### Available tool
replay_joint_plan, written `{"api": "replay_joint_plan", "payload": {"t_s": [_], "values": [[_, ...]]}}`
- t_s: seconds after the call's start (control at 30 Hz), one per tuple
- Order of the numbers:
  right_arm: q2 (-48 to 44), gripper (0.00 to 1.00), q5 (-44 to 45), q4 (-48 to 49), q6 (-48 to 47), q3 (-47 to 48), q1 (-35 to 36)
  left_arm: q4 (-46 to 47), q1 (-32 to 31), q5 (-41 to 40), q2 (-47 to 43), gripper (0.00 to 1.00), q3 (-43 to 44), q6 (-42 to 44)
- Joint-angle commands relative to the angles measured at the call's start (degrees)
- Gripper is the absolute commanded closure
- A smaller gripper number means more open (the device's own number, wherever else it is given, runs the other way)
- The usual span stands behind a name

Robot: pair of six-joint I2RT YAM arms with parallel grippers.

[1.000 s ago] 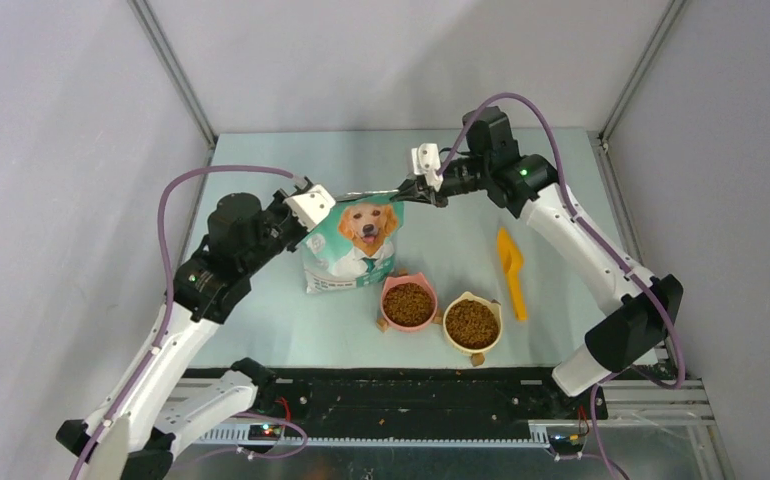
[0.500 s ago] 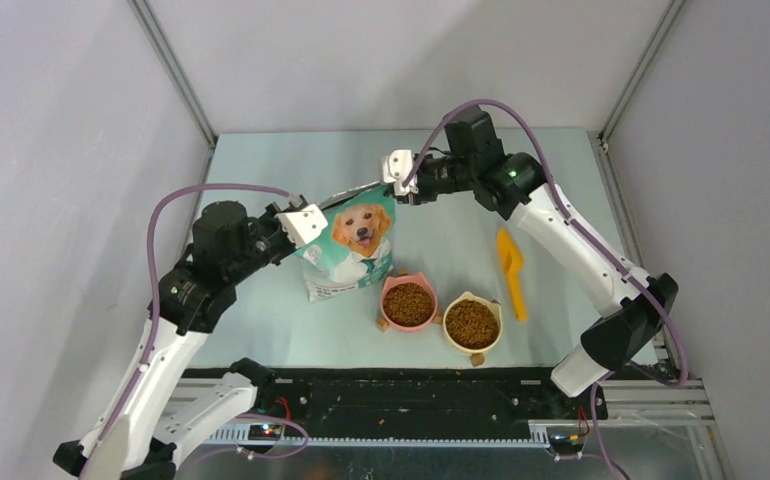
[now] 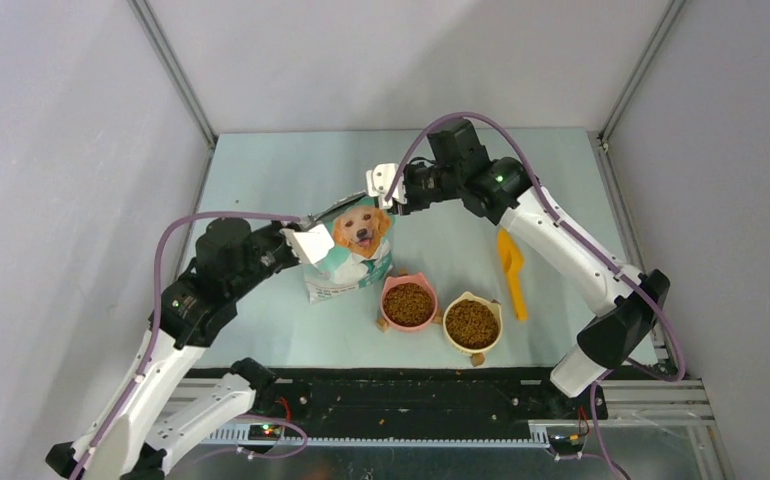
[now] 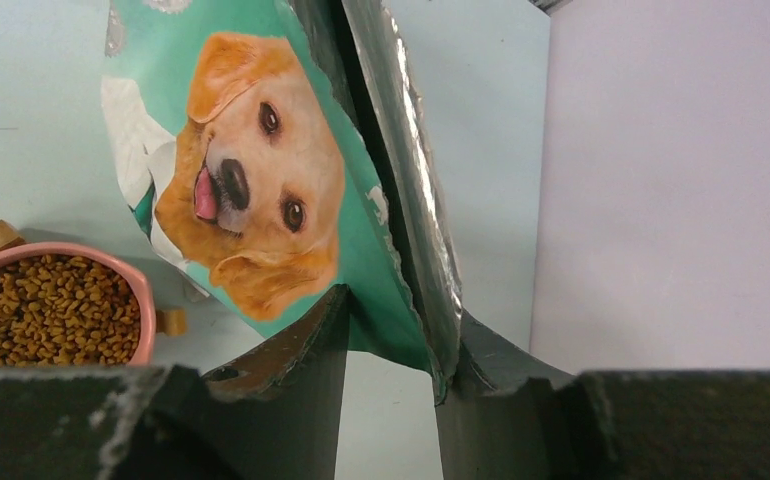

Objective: Serve the pet food

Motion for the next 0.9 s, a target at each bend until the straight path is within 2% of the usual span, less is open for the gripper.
{"api": "replay_joint_plan", "payload": {"t_s": [0.0,0.27,0.33,0.4,0.43,0.47,0.5,0.6,0.63,0.67,0.7,0.77,0.87], "values": [[-3.7,0.62,-0.5,3.9,1.0,-0.8,0.6,4.3,-2.4,-6.1,-1.9,1.00,-1.7,3.8],[-4.4,0.62,-2.1,4.0,0.3,-0.7,2.1,4.8,-4.8,-8.2,-0.9,1.00,-2.2,5.2],[-4.2,0.65,-2.0,3.7,-0.4,-0.3,2.4,4.6,-5.1,-8.5,-0.7,1.00,-2.1,5.2],[-3.4,0.78,-1.7,1.4,-1.7,0.7,2.7,4.5,-5.4,-8.9,-0.7,1.00,-1.9,5.2],[-3.0,0.92,-1.6,0.2,-2.0,3.0,2.9,4.4,-5.5,-9.0,-0.7,1.00,-1.9,5.3],[-1.8,0.97,-1.4,-2.7,-2.3,4.0,3.0,4.2,-5.6,-9.3,-0.6,1.00,-1.6,5.3],[-1.2,1.00,-1.3,-4.1,-2.2,6.6,3.0,4.1,-5.6,-9.4,-0.4,1.00,-1.5,5.3],[1.1,1.00,-1.4,-7.8,-0.6,10.8,3.0,3.6,-5.8,-9.0,0.1,0.98,-0.1,4.2],[1.1,1.00,-1.5,-7.1,0.3,11.0,2.9,3.4,-6.0,-8.6,0.5,0.85,0.6,3.9],[0.9,1.00,-1.6,-4.8,2.5,10.3,2.8,3.0,-6.3,-7.9,1.0,0.77,0.9,3.4],[0.3,1.00,-1.1,-3.1,5.5,9.7,2.8,2.9,-6.5,-7.2,1.4,0.61,1.7,3.2],[-0.7,1.00,-1.3,1.5,9.7,8.2,2.5,2.9,-7.4,-6.3,2.5,0.45,2.6,2.9],[-1.7,1.00,-4.8,3.6,12.1,7.3,1.3,3.3,-8.7,-6.2,5.4,0.38,3.6,3.3]]}}
